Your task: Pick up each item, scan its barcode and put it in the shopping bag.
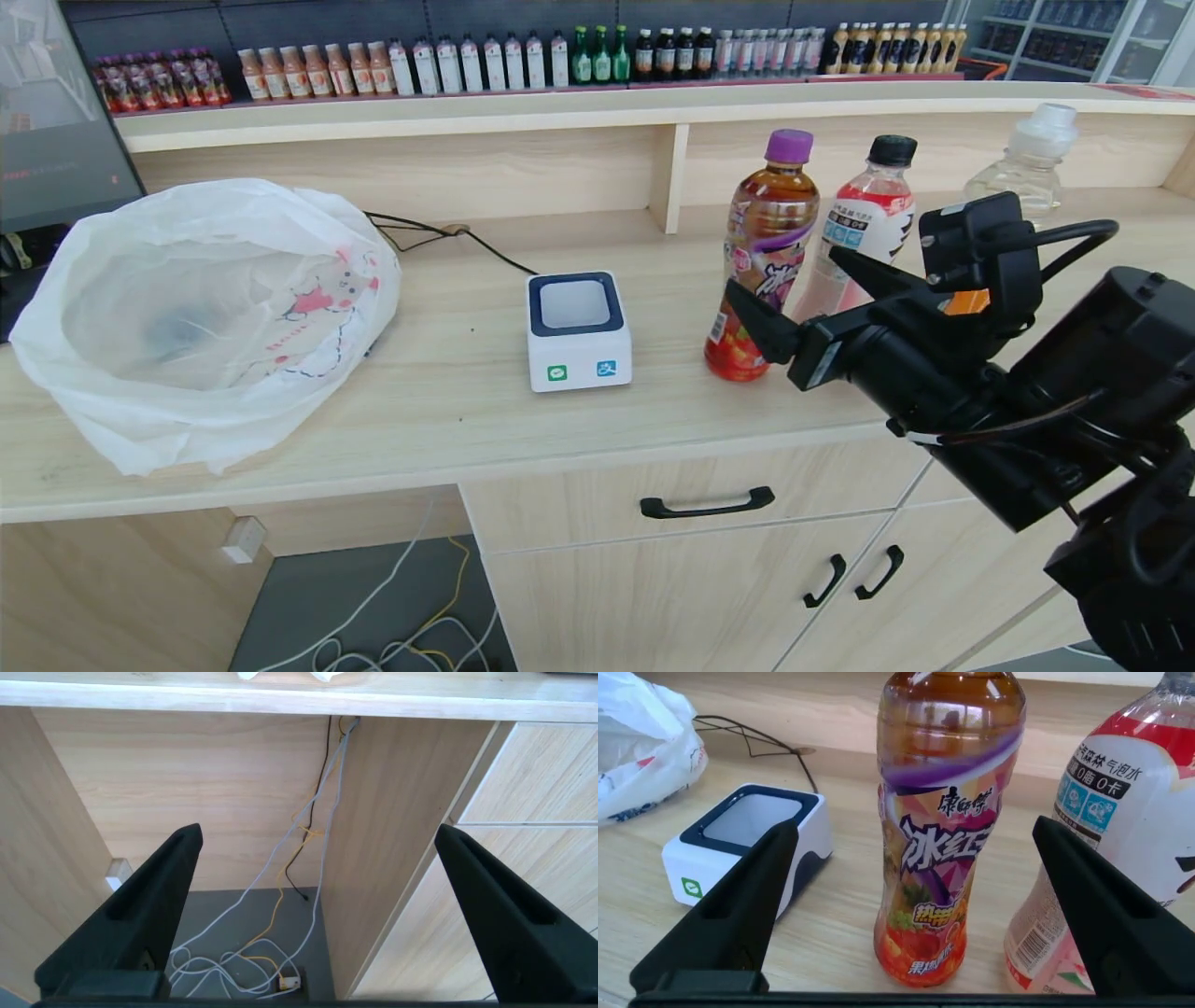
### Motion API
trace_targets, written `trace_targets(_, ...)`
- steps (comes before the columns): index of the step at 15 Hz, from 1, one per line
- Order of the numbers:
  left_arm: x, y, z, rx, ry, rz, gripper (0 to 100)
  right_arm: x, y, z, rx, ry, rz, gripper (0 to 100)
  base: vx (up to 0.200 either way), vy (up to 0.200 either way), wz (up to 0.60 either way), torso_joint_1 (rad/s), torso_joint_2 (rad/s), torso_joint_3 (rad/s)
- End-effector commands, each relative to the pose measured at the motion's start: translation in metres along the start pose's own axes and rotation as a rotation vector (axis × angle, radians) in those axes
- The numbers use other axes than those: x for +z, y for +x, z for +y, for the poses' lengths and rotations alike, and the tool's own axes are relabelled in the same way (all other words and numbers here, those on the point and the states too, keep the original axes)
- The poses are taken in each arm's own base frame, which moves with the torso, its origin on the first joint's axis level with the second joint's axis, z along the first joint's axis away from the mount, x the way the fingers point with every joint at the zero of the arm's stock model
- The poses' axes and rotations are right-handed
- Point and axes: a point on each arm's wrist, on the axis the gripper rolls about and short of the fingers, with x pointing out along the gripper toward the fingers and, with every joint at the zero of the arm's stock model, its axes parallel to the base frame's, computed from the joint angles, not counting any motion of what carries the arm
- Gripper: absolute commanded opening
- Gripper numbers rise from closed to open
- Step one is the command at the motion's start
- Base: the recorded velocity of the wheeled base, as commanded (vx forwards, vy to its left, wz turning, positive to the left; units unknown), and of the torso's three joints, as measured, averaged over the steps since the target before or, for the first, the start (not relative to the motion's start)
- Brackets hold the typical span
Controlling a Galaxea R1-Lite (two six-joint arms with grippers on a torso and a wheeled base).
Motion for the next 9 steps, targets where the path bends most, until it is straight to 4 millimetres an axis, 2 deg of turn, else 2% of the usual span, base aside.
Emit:
trace_targets(1, 0.0, 0.0, 0.0, 0.0, 0.0, -0.001, 100, -0.004, 0.003, 0.001, 0.002, -0.002, 0.01, 100, 0.0, 0.0, 0.0, 0.0, 0.0, 0.0)
trace_targets(9, 0.0, 0.0, 0.0, 0.0, 0.0, -0.001, 100, -0.017, 0.025, 0.001, -0.011, 0.0, 0.018, 100, 0.0, 0.0, 0.0, 0.0, 0.0, 0.0)
